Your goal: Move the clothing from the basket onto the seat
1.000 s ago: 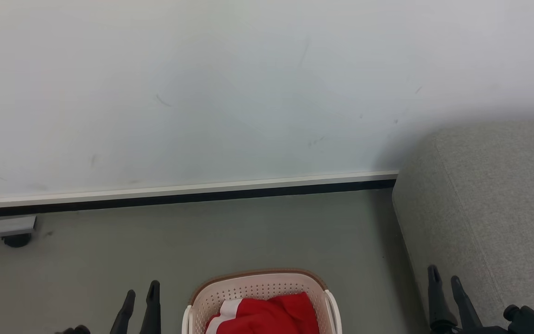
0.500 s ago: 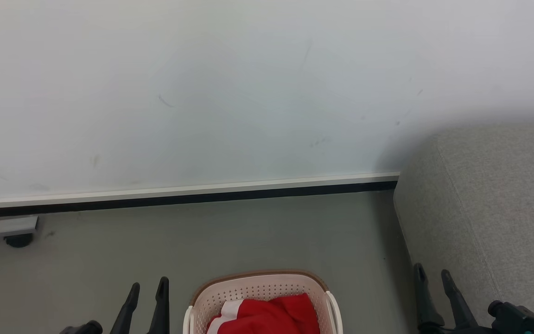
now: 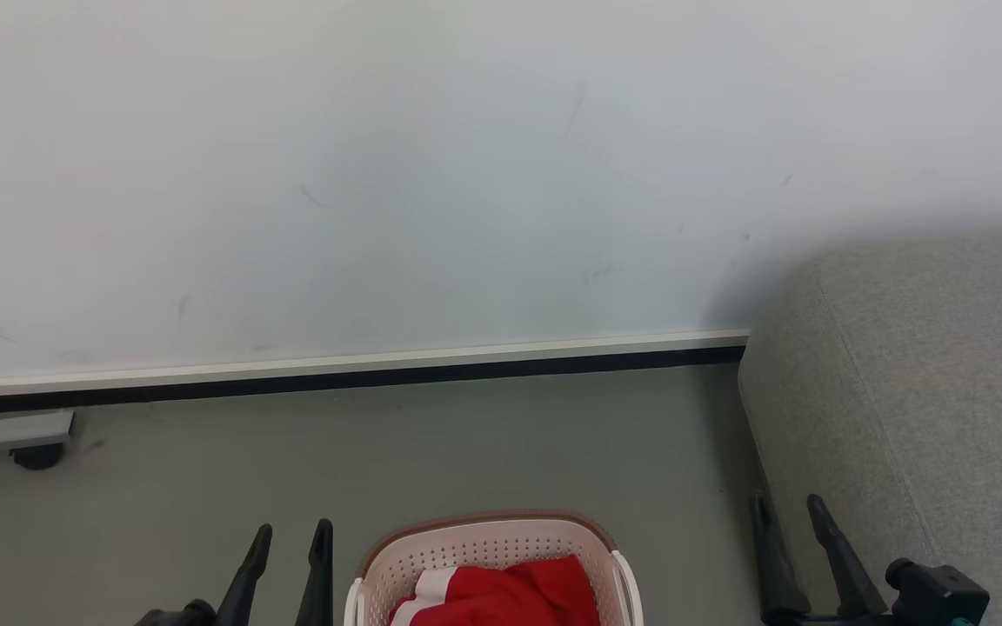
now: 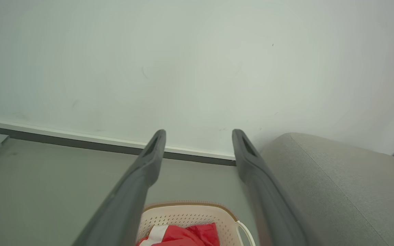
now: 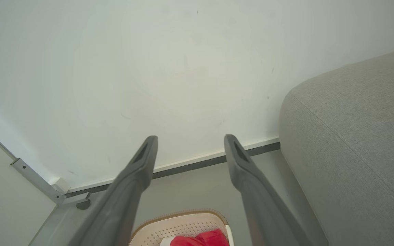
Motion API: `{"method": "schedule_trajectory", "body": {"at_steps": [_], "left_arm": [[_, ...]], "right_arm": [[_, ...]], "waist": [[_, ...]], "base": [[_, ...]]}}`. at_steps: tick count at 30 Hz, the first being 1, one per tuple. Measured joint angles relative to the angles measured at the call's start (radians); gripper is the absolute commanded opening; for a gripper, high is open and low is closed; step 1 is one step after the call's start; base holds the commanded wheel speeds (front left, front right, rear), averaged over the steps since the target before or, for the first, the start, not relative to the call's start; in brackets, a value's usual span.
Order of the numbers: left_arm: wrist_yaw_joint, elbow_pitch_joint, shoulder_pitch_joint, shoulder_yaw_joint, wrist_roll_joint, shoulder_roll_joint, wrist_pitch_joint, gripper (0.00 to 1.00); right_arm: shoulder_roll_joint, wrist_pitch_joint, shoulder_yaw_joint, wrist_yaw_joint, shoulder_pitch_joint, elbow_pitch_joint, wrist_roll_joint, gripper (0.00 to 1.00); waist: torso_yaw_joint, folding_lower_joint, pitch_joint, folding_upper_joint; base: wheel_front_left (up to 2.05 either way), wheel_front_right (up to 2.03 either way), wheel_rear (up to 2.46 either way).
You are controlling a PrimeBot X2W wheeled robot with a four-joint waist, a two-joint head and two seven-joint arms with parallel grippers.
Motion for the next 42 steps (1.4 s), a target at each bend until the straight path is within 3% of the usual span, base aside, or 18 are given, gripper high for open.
{"method": "schedule_trajectory", "body": {"at_steps": [31,42], "left_arm": [[0.004,-0.036,0.015,-0.019,0.235,0.003,-0.058,1.00],[0.004,-0.036,0.017,-0.023,0.240,0.003,-0.062,1.00]], "right_arm": [[-0.014,-0.057,0.075,0.000,0.000,-0.018,-0.223,1.00],[-0.014,-0.058,0.071,0.000,0.004,-0.023,-0.229,1.00]], "waist": [[-0.005,0.0000,-0.012,0.0000],[0.001,0.0000,-0.011,0.0000]], "base": [[0.00,0.00,0.00],[0.00,0.00,0.00]]}}
